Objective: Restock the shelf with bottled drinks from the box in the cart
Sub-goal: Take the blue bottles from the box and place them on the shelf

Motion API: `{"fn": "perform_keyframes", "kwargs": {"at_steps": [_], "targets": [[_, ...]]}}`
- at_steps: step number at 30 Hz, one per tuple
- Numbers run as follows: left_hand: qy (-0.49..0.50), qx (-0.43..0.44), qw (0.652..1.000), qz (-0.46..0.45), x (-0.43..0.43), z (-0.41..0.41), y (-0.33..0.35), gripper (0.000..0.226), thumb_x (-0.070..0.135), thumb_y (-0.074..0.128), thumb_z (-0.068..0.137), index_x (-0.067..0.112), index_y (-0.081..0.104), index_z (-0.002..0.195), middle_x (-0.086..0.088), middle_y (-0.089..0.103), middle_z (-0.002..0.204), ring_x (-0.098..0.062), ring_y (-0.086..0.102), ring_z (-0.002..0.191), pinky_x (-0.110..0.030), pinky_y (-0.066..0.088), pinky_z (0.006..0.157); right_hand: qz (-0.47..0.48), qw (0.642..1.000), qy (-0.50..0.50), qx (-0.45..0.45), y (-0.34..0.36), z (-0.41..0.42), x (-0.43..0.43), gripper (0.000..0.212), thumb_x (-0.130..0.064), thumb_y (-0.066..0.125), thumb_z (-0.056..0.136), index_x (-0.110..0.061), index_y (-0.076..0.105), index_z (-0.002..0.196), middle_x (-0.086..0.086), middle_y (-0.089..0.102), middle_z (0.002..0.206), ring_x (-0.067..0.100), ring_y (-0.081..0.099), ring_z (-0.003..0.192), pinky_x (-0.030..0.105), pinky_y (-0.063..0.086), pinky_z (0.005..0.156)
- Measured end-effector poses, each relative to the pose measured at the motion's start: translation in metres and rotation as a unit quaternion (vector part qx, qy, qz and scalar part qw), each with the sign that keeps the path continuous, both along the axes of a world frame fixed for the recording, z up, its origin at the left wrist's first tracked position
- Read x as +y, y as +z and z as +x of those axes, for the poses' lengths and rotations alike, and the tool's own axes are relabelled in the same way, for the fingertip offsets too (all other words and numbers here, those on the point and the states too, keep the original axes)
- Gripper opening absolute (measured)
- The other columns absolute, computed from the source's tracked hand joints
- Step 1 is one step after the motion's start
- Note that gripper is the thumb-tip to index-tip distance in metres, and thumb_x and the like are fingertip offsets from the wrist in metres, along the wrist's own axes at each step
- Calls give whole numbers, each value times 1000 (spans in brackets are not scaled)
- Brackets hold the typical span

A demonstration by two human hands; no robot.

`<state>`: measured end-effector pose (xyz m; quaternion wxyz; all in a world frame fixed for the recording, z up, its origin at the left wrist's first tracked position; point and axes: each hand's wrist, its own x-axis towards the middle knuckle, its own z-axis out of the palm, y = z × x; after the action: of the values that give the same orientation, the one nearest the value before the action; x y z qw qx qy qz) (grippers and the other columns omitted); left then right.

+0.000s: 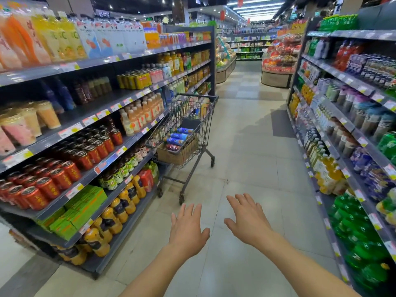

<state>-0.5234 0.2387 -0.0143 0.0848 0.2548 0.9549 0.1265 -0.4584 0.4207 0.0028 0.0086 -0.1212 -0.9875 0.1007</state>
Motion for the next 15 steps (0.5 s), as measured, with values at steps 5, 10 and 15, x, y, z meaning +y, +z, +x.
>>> {"fn": "perform_keyframes", "kwargs": {"at_steps": [5, 10, 15], "targets": [[9, 8, 1000, -6, 57, -81, -4, 75, 46, 50, 97, 23, 12, 158, 2, 14, 164, -26, -2, 153, -54, 5, 123, -1, 1000, 5, 3, -10, -81, 60, 66, -48, 48, 95, -24, 24, 152, -2, 32, 150, 24, 17, 144, 46, 28, 111], [40, 10, 999, -10, 103, -148, 1, 74, 46, 54, 95, 25, 18, 156, 3, 16, 164, -25, 2, 153, -55, 7, 122, -8, 999, 33, -6, -12, -163, 112, 66, -48, 47, 95, -24, 25, 152, -2, 33, 150, 24, 18, 144, 46, 30, 110], [63, 1, 998, -23, 129, -212, 5, 76, 47, 53, 94, 25, 17, 157, 2, 15, 165, -26, 1, 153, -56, 6, 122, -13, 998, 59, -18, -10, -231, 139, 64, -48, 48, 95, -24, 28, 150, -1, 35, 148, 25, 21, 141, 45, 32, 107]]}}
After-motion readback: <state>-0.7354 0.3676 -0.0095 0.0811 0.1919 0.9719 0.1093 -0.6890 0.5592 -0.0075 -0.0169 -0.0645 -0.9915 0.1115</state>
